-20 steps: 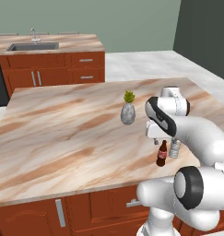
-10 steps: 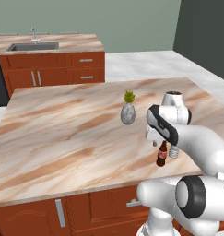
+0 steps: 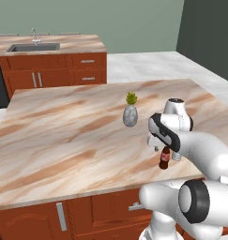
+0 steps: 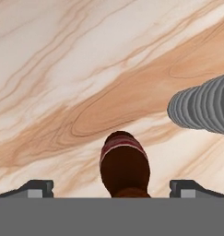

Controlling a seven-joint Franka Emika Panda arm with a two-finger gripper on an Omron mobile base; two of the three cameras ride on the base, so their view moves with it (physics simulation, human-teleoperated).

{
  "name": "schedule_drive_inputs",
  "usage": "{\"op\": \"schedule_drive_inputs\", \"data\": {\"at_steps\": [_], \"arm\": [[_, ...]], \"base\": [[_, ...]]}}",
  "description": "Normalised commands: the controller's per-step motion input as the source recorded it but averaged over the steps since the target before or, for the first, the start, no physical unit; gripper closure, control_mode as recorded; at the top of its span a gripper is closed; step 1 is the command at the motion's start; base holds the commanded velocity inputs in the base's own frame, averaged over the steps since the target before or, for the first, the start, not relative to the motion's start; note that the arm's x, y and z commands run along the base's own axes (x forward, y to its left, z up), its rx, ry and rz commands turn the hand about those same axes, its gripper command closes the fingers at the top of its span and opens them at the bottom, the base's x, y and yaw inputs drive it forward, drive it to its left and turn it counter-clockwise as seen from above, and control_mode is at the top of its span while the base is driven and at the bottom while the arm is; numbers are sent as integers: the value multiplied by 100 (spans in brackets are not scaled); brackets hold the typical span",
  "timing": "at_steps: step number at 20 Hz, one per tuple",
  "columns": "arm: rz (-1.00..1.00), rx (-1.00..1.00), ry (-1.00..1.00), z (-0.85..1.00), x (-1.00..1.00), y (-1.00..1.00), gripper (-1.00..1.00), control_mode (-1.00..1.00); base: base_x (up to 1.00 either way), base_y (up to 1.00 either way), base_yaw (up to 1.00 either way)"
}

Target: Move the drinks to the dining counter.

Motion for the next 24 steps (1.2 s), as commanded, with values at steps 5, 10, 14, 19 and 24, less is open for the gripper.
{"op": "schedule_drive_inputs", "data": {"at_steps": [5,10,14,19,24], "arm": [[0,0,0,0,13,-7,-100,-100],[0,0,0,0,3,-2,-100,-100],[0,0,0,0,0,-1,-100,-100],[0,0,0,1,0,-1,-100,-100],[0,0,3,0,0,0,-100,-100]], "base": [[0,0,0],[0,0,0],[0,0,0],[0,0,0],[0,0,0]]}}
